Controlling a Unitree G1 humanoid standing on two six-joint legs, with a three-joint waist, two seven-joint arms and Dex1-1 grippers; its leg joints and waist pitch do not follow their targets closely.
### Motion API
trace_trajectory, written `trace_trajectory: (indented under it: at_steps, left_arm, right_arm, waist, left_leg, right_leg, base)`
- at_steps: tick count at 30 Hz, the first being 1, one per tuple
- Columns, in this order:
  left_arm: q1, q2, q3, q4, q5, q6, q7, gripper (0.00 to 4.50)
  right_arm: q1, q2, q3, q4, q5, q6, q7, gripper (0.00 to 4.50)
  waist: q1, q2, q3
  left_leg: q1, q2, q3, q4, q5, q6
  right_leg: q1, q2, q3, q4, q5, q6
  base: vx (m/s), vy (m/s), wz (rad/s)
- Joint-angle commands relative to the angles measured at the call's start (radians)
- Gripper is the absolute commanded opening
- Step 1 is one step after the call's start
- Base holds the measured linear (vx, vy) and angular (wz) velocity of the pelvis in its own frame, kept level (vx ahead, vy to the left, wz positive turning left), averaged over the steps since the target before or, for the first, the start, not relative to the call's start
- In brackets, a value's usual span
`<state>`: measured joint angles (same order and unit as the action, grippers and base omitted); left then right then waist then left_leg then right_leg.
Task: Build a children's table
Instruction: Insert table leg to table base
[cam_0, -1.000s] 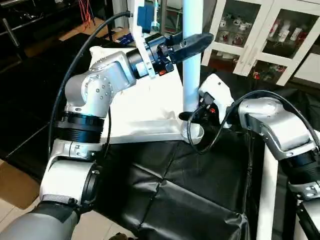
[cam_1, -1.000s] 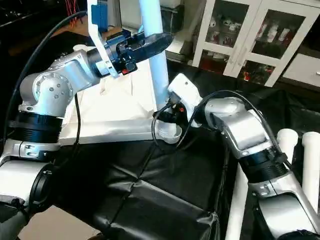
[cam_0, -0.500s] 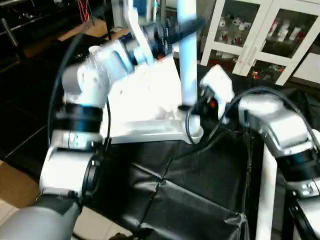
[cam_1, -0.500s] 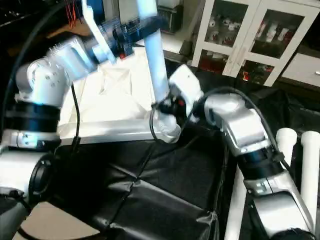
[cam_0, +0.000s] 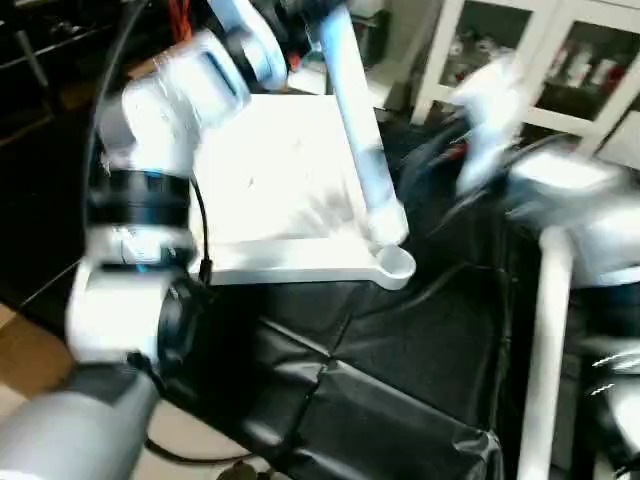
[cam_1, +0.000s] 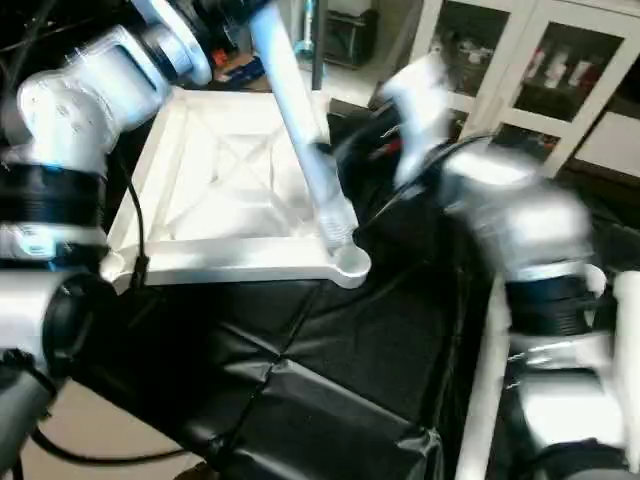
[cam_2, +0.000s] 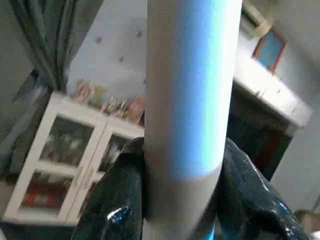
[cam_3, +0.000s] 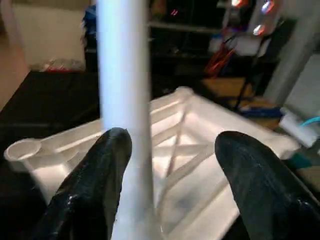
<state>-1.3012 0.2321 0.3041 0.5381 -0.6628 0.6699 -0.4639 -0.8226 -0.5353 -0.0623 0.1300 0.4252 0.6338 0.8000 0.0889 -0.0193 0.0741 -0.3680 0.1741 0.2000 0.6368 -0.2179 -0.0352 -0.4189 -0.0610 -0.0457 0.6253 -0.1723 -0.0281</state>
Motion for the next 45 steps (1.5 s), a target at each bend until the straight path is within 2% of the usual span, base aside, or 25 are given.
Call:
trace_trajectory:
  at_steps: [1, 6, 7, 8, 9, 14, 20, 24, 30, 33, 37, 44, 45]
  left_arm:
    - [-0.018, -0.010, -0.007, -0.014, -0.013, 0.021, 0.011, 1.59]
    - [-0.025, -0.020, -0.005, -0.021, -0.020, 0.029, 0.029, 1.59]
    - [-0.033, -0.021, -0.002, -0.014, -0.030, 0.039, 0.029, 1.59]
    - [-0.038, -0.020, -0.004, -0.013, -0.033, 0.044, 0.022, 1.59]
    - [-0.044, -0.021, -0.002, -0.012, -0.037, 0.057, 0.019, 1.59]
    - [-0.059, -0.029, -0.002, -0.019, -0.035, 0.076, 0.018, 1.59]
    - [-0.069, -0.032, -0.010, -0.022, -0.038, 0.087, 0.016, 1.59]
    - [-0.068, -0.038, -0.011, -0.026, -0.041, 0.094, 0.014, 1.59]
    - [-0.062, -0.053, -0.026, -0.055, -0.048, 0.125, -0.003, 1.59]
    - [-0.059, -0.056, -0.033, -0.062, -0.046, 0.129, -0.007, 1.59]
    - [-0.055, -0.059, -0.038, -0.063, -0.030, 0.117, -0.008, 1.59]
    - [-0.034, -0.041, -0.082, -0.087, 0.003, 0.107, -0.049, 1.59]
    - [-0.029, -0.037, -0.094, -0.094, 0.009, 0.104, -0.058, 1.59]
  right_arm:
    - [-0.006, 0.000, -0.003, -0.003, 0.011, 0.027, 0.001, 3.10]
    - [0.022, 0.011, 0.001, -0.039, 0.017, 0.045, -0.011, 3.10]
    - [0.024, 0.014, 0.003, -0.047, 0.027, 0.052, -0.013, 3.10]
    - [0.022, 0.016, 0.004, -0.047, 0.030, 0.053, -0.015, 3.10]
    - [0.019, 0.017, 0.004, -0.048, 0.034, 0.058, -0.016, 3.10]
    - [0.008, 0.026, 0.007, -0.049, 0.051, 0.089, 0.002, 3.10]
    - [0.007, 0.031, 0.031, -0.064, 0.061, 0.133, 0.016, 3.10]
    - [0.010, 0.042, 0.060, -0.055, 0.035, 0.124, 0.000, 3.10]
    - [0.011, 0.074, 0.115, -0.029, -0.002, 0.141, -0.017, 3.10]
    - [0.008, 0.089, 0.122, -0.024, 0.006, 0.150, -0.014, 3.10]
    - [0.013, 0.097, 0.122, -0.045, 0.028, 0.168, 0.000, 3.10]
    - [0.033, 0.074, 0.121, -0.064, 0.017, 0.174, -0.001, 3.10]
    - [0.037, 0.068, 0.118, -0.070, 0.017, 0.179, 0.003, 3.10]
  waist:
    - [0.000, -0.007, -0.084]
    - [0.001, -0.009, -0.085]
    - [0.002, 0.003, -0.086]
    - [0.000, 0.005, -0.085]
    - [-0.001, -0.001, -0.088]
    - [-0.001, -0.005, -0.088]
    - [0.000, -0.004, -0.084]
    - [-0.001, -0.003, -0.085]
    - [-0.001, 0.000, -0.087]
    - [0.002, 0.004, -0.088]
    - [0.001, -0.003, -0.085]
    - [0.001, 0.000, -0.086]
    - [0.002, 0.003, -0.086]
  left_leg:
    - [0.012, 0.047, -0.023, -0.065, -0.025, 0.049]
    - [0.010, 0.046, -0.024, -0.065, -0.037, 0.040]
    - [0.011, 0.046, -0.026, -0.064, -0.034, 0.037]
    - [0.012, 0.046, -0.025, -0.064, -0.034, 0.036]
    - [0.012, 0.045, -0.025, -0.064, -0.030, 0.038]
    - [0.011, 0.046, -0.024, -0.064, -0.024, 0.048]
    - [0.011, 0.047, -0.025, -0.065, -0.038, 0.039]
    - [0.010, 0.046, -0.026, -0.065, -0.032, 0.033]
    - [0.011, 0.046, -0.026, -0.065, -0.023, 0.034]
    - [0.014, 0.049, -0.025, -0.065, -0.023, 0.027]
    - [0.010, 0.047, -0.027, -0.067, -0.034, 0.027]
    - [0.012, 0.048, -0.027, -0.067, -0.021, 0.025]
    - [0.011, 0.049, -0.027, -0.066, -0.020, 0.023]
  right_leg:
    - [0.070, -0.079, 0.047, -0.052, -0.048, -0.278]
    - [0.073, -0.079, 0.047, -0.056, -0.088, -0.262]
    - [0.072, -0.079, 0.046, -0.055, -0.084, -0.264]
    - [0.070, -0.077, 0.046, -0.056, -0.077, -0.263]
    - [0.072, -0.076, 0.046, -0.053, -0.054, -0.269]
    - [0.074, -0.077, 0.045, -0.052, -0.038, -0.282]
    - [0.071, -0.078, 0.045, -0.057, -0.074, -0.270]
    - [0.072, -0.077, 0.045, -0.056, -0.074, -0.265]
    - [0.072, -0.078, 0.046, -0.053, -0.042, -0.276]
    - [0.069, -0.080, 0.046, -0.051, -0.032, -0.291]
    - [0.075, -0.080, 0.046, -0.054, -0.046, -0.275]
    - [0.073, -0.079, 0.047, -0.053, -0.040, -0.269]
    - [0.074, -0.080, 0.047, -0.052, -0.033, -0.271]
  base:
    - [0.000, 0.000, 0.00]
    - [0.000, 0.000, 0.00]
    - [0.000, 0.000, 0.00]
    - [0.000, 0.000, 0.00]
    - [0.000, 0.000, 0.00]
    - [0.000, 0.000, 0.00]
    - [0.000, 0.000, 0.00]
    - [0.000, 0.000, 0.00]
    - [0.000, 0.000, 0.00]
    - [0.000, 0.000, 0.00]
    - [0.000, 0.000, 0.00]
    - [0.000, 0.000, 0.00]
    - [0.000, 0.000, 0.00]
